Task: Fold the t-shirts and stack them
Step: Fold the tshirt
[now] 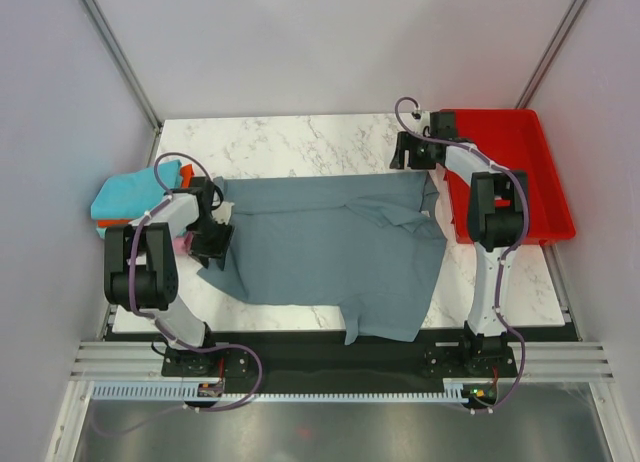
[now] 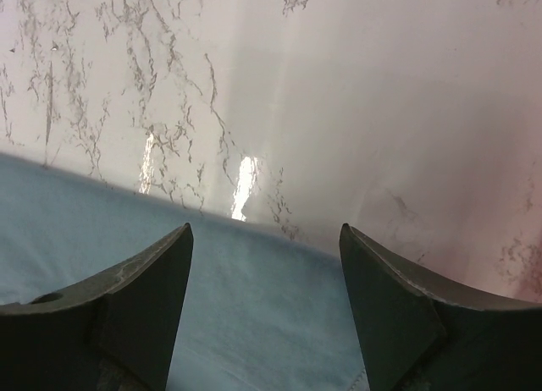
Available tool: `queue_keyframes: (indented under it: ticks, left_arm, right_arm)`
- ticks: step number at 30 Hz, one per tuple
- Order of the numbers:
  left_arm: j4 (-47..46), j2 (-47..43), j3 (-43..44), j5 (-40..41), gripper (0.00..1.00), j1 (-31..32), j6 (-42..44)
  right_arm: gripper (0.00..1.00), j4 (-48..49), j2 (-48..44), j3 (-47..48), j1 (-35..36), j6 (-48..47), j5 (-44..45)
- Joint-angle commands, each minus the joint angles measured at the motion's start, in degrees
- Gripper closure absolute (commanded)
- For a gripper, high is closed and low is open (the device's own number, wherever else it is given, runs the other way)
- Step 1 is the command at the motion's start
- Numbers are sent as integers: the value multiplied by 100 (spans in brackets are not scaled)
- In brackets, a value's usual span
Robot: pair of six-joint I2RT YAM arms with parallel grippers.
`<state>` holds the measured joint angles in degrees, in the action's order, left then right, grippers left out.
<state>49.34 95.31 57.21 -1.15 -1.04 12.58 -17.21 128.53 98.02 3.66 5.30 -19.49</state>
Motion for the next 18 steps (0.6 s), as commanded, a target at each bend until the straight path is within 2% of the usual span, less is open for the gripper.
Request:
queue_keyframes:
  ticks: [1, 5, 7, 8, 12, 18]
  left_arm:
    - [137, 137, 150, 106, 49, -54, -62]
    - [199, 172, 238, 80, 62, -54, -80]
    - [207, 181, 255, 71, 66, -54, -54]
    - [207, 172, 256, 71, 72, -54, -54]
    - [216, 234, 229, 1, 86, -54, -54]
    - [207, 295, 247, -70, 98, -54, -80]
  right_arm:
    - [22, 43, 128, 68, 38, 59, -29]
    - [23, -80, -38, 33, 21, -37, 59]
    - [23, -98, -266, -72, 29, -204, 198]
    - [22, -98, -337, -90, 29, -266, 295]
    - [22, -177, -565, -38, 21, -723, 849]
    - [21, -493, -723, 235, 3, -1092, 1394]
